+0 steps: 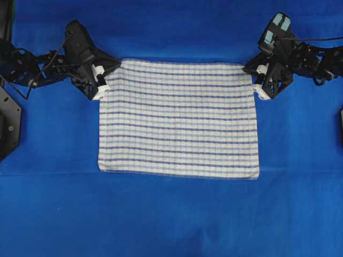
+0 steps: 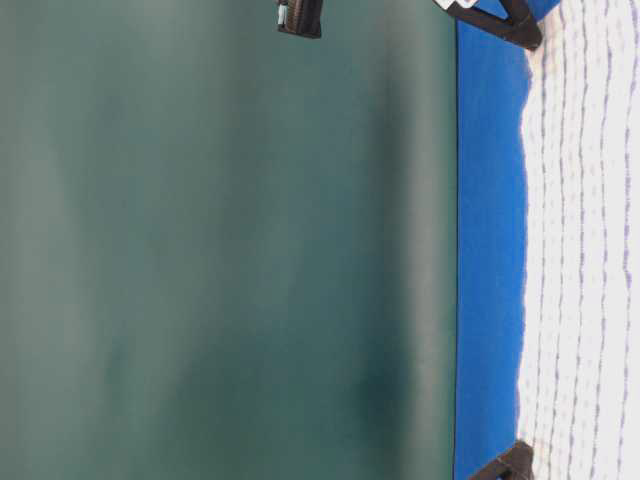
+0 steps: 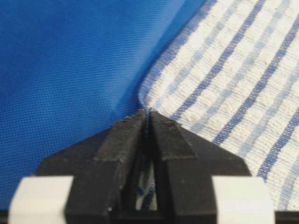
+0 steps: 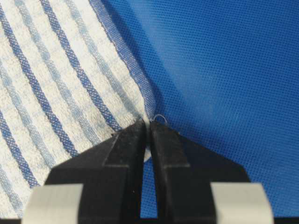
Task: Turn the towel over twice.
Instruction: 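Lift the held corners and pull the towel toward the far side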
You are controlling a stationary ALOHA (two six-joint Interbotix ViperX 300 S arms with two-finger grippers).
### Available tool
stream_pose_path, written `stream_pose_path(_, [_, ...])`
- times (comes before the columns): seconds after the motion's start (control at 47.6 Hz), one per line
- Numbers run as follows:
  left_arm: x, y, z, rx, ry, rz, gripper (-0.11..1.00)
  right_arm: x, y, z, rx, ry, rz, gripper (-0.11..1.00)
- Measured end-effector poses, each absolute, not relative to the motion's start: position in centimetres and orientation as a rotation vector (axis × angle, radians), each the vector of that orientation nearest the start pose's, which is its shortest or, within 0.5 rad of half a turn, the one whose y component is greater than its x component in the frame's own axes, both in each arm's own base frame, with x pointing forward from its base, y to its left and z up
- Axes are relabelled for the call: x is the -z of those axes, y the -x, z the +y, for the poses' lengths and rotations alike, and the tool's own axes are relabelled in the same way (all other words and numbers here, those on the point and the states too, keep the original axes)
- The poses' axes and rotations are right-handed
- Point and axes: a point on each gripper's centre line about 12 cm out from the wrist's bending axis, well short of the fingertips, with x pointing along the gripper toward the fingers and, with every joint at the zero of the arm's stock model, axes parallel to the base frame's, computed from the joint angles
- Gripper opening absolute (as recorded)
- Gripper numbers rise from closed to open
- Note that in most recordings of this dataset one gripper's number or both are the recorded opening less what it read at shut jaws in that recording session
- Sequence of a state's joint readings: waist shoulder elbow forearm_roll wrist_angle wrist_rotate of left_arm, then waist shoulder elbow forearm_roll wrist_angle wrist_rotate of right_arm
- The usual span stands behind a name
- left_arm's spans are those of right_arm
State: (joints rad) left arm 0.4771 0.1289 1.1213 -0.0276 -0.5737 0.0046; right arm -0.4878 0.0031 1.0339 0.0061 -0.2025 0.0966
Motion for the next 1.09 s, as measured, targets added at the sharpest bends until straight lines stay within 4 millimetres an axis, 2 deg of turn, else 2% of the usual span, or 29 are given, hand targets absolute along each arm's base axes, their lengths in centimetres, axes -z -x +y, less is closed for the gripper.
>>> stream_pose_path(0.252, [-6.6, -24.9, 12.8, -0.467, 0.171, 0.685, 0.03, -8.9, -24.9, -14.9, 0.573, -0.342, 0.737, 0.05])
stream_pose_path(0.399, [-9.0, -25.2, 13.0, -0.467, 0.159, 0.647, 0.03, -10.6, -24.3, -15.8, 0.618, -0.357, 0.670, 0.05])
stream_pose_path(0.609, [-14.1, -25.2, 13.7, -0.492, 0.151, 0.560, 0.03, -14.7, -23.0, -17.3, 0.682, -0.343, 0.532, 0.05])
stream_pose_path(0.84, [-20.5, -24.5, 14.4, -0.530, 0.113, 0.378, 0.03, -20.4, -21.5, -17.6, 0.709, -0.299, 0.402, 0.05])
stream_pose_path(1.092, [-24.3, -23.8, 14.5, -0.549, 0.080, 0.252, 0.03, -26.1, -20.2, -16.4, 0.697, -0.233, 0.277, 0.05])
